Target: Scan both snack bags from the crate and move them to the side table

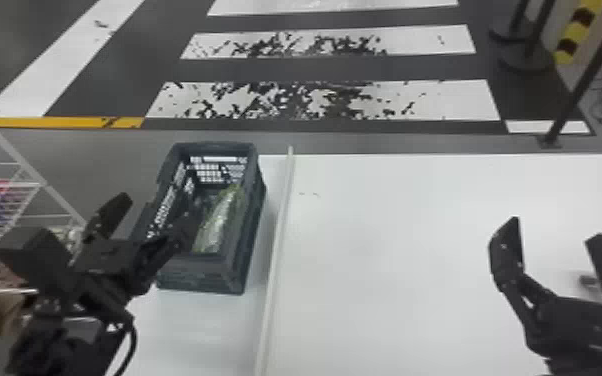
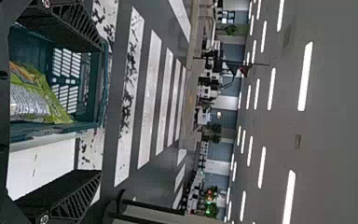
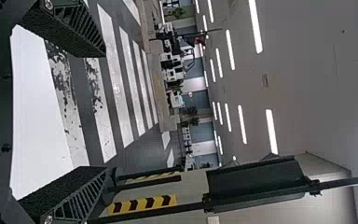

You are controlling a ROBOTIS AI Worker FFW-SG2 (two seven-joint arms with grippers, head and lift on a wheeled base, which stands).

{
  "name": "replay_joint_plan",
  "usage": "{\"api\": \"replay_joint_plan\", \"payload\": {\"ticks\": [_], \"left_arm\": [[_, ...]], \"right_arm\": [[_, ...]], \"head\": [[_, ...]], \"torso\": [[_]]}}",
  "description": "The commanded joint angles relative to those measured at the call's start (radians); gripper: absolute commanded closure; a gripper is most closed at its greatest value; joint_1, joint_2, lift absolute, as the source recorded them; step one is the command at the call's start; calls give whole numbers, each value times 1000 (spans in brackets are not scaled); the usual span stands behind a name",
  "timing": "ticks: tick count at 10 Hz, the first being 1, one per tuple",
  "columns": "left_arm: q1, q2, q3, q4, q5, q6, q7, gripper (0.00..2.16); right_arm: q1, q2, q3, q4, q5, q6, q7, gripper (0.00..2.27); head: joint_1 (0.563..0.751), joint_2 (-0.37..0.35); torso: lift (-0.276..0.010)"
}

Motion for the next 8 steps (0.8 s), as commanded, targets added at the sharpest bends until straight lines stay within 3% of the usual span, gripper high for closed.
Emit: {"api": "replay_joint_plan", "payload": {"ticks": [1, 4, 8], "left_arm": [[-50, -9, 8, -6, -17, 83, 27, 73], [-229, -8, 25, 42, -4, 411, 81, 87], [-449, -17, -7, 215, 0, 586, 67, 107]], "right_arm": [[3, -8, -1, 0, 0, -4, 0, 63], [1, -10, 14, 6, 23, 8, 0, 63], [18, -4, 31, 8, 63, 30, -5, 63]], "head": [[695, 141], [695, 168], [695, 191]], "torso": [[-29], [-29], [-29]]}}
